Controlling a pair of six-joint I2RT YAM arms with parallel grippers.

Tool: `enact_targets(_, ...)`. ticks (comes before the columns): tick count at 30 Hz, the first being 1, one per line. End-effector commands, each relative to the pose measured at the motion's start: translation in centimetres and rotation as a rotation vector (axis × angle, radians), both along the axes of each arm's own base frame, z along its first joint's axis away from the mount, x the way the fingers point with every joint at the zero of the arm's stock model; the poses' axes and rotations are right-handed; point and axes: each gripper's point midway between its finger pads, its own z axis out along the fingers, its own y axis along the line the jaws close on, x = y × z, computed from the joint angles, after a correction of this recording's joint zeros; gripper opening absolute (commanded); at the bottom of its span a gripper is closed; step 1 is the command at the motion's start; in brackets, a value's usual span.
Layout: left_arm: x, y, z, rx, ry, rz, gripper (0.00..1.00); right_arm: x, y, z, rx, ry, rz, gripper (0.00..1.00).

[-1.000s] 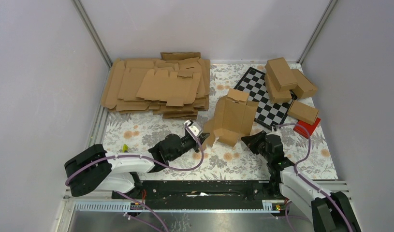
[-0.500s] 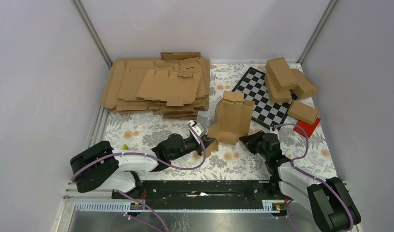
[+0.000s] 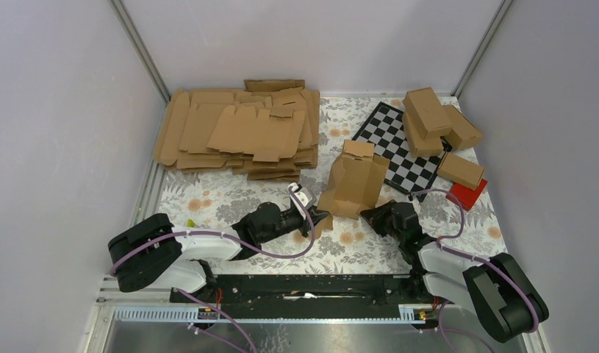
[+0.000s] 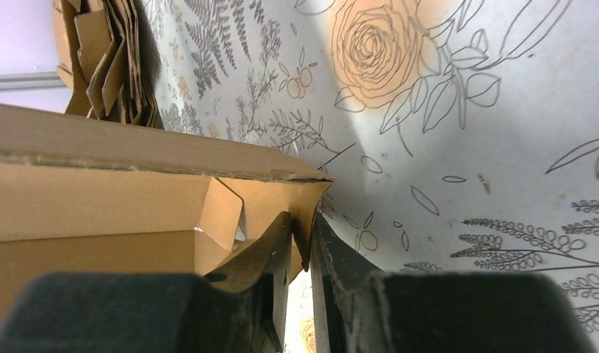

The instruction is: Fold the paper box

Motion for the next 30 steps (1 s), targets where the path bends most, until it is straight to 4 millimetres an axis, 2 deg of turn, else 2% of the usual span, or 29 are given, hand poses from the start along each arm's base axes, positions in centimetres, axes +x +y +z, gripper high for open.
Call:
enact_targets(1, 0.2, -0.6, 1.4, -0.021, -0.016, -0.01, 0.0, 1.3, -0.5, 1.2, -0.003, -0.048, -0.064, 0.22)
enact_targets(3, 0.3, -0.6, 1.2, -0.01, -0.014, -0.004, 0.0, 1.3, -0.8, 1.3, -0.01, -0.054, -0.074, 0.24)
enact_targets(6, 0.6, -0.6, 1.0, 0.008, -0.011, 0.008, 0.0, 1.0, -1.1, 1.0, -0.02, -0.05, -0.08, 0.37)
enact_targets(11, 1.0, -0.3, 0.7, 0.032, -0.016, 0.03, 0.0, 0.6, -2.0, 0.5, -0.046, -0.052, -0.105, 0.49)
enact_targets(14, 1.4, -0.1, 0.5, 0.063, -0.021, 0.048, 0.0, 0.1, -2.7, 0.2, -0.104, -0.074, -0.088, 0.64)
enact_targets(18, 1.5, 0.1, 0.3, 0.079, -0.026, 0.055, 0.0, -0.5, -3.4, 0.6, -0.188, -0.118, -0.044, 0.77)
enact_targets(22, 1.5, 0.1, 0.2, 0.087, -0.027, 0.052, 0.0, -0.6, -4.0, 2.5, -0.256, -0.203, -0.012, 0.84)
enact_targets(28, 1.5, 0.1, 0.2, 0.093, -0.028, 0.053, 0.0, -0.5, -4.8, 5.5, -0.339, -0.291, 0.009, 0.89)
enact_targets(30, 1.5, 0.1, 0.1, 0.094, -0.029, 0.052, 0.0, -0.6, -5.2, 5.4, -0.383, -0.267, 0.026, 0.9)
